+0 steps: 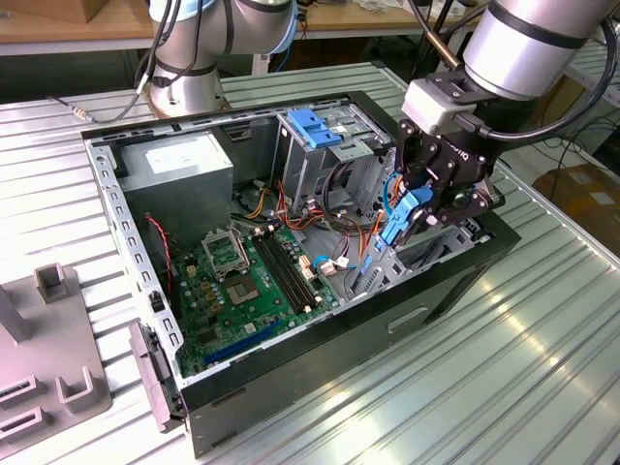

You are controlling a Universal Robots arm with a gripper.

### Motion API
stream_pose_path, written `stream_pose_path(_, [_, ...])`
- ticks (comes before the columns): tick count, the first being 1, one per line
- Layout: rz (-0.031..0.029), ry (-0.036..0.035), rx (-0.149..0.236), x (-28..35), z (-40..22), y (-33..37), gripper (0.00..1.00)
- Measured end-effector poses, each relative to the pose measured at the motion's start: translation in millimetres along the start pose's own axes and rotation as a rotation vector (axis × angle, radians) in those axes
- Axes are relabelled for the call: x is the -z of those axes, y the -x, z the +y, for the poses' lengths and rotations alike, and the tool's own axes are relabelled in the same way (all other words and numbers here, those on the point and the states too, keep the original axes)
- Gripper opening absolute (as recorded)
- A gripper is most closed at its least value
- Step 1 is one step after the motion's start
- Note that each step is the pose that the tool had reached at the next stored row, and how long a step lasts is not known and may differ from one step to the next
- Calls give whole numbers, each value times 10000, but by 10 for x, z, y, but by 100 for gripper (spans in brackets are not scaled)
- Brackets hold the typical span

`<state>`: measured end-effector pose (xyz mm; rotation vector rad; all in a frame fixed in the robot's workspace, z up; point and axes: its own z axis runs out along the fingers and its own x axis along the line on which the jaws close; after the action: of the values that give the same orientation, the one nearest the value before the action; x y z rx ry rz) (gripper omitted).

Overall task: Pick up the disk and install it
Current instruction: 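Insert the disk into the insertion slot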

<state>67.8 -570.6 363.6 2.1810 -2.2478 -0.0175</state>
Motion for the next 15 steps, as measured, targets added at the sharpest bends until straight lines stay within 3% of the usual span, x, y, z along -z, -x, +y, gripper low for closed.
stream_pose_path(15, [1,-21,0,-98,-2,-1,37])
